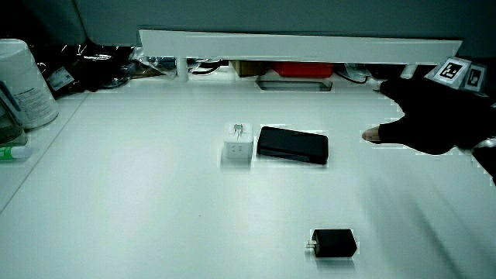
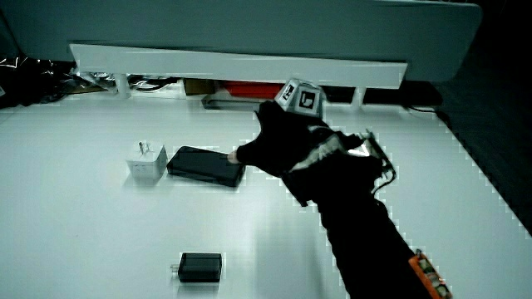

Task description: Pick charger

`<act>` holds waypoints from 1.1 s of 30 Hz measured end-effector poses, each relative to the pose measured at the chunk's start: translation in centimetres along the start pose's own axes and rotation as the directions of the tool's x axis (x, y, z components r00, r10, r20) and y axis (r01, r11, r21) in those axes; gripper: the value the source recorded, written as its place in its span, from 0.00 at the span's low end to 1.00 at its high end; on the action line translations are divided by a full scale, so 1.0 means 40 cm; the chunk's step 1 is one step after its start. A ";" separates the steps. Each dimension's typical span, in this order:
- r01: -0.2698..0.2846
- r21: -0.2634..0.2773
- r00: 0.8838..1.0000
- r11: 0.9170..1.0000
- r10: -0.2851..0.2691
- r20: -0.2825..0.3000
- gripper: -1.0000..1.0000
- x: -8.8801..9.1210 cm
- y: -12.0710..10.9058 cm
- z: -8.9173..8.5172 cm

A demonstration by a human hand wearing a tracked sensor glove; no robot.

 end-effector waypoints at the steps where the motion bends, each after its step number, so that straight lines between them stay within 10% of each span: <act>1: -0.009 0.001 1.000 1.000 0.009 0.008 0.50 -0.002 -0.002 -0.008; 13: -0.113 -0.081 0.994 0.990 0.112 -0.017 0.50 -0.046 -0.052 -0.105; 33: -0.223 -0.264 0.975 0.938 0.209 -0.078 0.50 -0.094 -0.081 -0.306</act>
